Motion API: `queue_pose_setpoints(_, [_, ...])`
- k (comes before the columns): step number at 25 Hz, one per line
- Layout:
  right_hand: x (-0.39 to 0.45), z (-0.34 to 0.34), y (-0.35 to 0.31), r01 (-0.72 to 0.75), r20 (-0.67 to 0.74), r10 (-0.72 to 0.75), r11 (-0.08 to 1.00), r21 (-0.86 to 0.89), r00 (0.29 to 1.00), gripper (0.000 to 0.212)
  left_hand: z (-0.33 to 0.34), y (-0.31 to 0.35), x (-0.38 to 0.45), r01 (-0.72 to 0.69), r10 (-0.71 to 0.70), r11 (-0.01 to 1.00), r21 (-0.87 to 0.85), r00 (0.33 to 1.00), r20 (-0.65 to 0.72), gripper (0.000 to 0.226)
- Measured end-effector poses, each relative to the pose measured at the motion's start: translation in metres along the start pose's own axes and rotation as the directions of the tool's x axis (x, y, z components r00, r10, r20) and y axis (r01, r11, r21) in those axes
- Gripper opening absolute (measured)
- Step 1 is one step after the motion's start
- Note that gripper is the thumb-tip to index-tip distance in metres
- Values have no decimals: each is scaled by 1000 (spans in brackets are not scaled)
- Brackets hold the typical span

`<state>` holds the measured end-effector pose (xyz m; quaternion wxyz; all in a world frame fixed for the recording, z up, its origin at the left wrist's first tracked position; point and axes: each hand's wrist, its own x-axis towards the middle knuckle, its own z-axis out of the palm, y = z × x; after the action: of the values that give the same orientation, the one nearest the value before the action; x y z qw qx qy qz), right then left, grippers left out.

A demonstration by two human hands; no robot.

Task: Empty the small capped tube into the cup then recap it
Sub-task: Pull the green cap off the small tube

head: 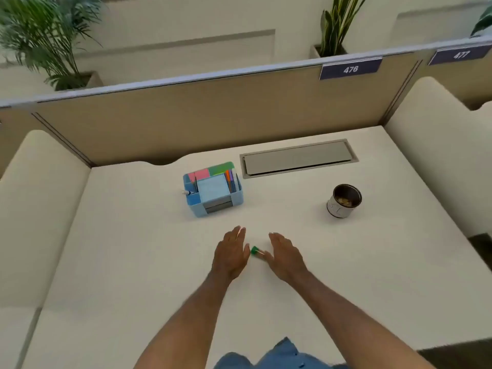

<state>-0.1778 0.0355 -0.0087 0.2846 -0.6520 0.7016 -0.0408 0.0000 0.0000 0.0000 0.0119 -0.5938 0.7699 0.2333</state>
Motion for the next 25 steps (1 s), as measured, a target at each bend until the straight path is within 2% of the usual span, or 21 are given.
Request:
queue_pose_setpoints(2, [1, 10, 2, -20, 27, 20, 1000, 15, 999, 58, 12, -2, 0, 41, -34, 993, -110, 997, 63, 56])
queue_pose_setpoints(5, [0, 27, 7, -16, 51, 15, 1000, 14, 999, 54, 32, -3, -2, 104, -89, 960, -258, 994, 71, 54])
queue_pose_setpoints(9, [8, 35, 5, -1, 34, 0, 999, 43, 999, 48, 44, 5, 8, 238, -229, 805, -543, 970, 87, 46])
queue_pose_setpoints(13, [16, 43, 0, -22, 7, 22, 998, 56, 1000, 31, 51, 3, 17, 261, -247, 775, -575, 963, 103, 38])
queue_pose_setpoints(17, [21, 47, 1, -77, 3, 77, 984, 160, 997, 27, 53, -9, 28, 292, -256, 712, -639, 955, 151, 31])
queue_pose_setpoints(19, [21, 47, 3, -91, 8, 91, 965, 246, 996, 26, 49, -15, 32, 328, -246, 625, -709, 944, 219, 27])
queue_pose_setpoints(22, [18, 43, 4, -53, 1, 57, 931, 361, 998, 26, 35, -23, 32, 416, -204, 407, -813, 909, 363, 24])
queue_pose_setpoints(25, [10, 33, 5, 23, -69, 10, 882, 471, 998, 30, 22, -26, 27, 420, -112, 271, -866, 907, 405, 25])
